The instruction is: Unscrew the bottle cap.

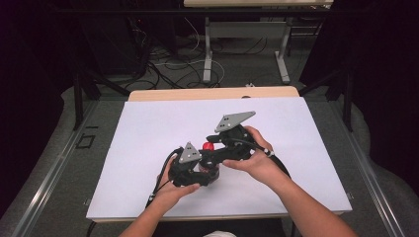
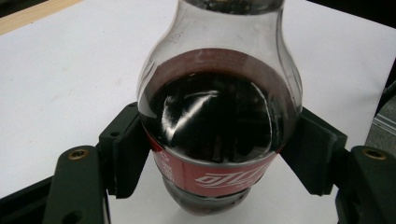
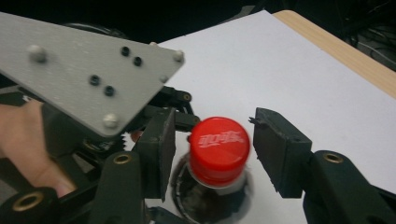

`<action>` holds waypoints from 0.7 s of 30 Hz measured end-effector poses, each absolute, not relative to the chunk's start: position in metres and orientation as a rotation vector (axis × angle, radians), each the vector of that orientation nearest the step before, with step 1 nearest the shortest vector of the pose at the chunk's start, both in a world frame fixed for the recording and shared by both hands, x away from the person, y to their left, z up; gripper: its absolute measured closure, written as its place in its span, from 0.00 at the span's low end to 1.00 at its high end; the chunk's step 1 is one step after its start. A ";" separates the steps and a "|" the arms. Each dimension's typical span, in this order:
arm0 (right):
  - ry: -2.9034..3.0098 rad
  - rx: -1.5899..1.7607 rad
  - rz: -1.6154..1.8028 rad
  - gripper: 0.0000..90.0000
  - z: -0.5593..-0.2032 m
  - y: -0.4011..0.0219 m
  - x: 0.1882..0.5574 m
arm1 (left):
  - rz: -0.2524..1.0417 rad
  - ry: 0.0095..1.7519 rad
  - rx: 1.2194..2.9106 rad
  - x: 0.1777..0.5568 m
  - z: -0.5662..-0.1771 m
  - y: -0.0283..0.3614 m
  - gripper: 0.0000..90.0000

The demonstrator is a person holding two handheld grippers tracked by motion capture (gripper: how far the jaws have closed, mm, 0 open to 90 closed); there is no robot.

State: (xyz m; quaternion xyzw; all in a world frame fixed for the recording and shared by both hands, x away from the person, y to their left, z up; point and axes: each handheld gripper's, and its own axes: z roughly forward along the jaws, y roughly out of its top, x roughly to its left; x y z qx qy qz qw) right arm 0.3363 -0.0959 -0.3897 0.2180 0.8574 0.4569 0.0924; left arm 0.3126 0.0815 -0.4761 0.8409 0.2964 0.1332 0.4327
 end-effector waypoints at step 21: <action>2.627 0.468 1.335 0.69 -0.388 -0.090 0.351 | 0.323 0.728 2.098 0.311 -0.476 0.081 0.34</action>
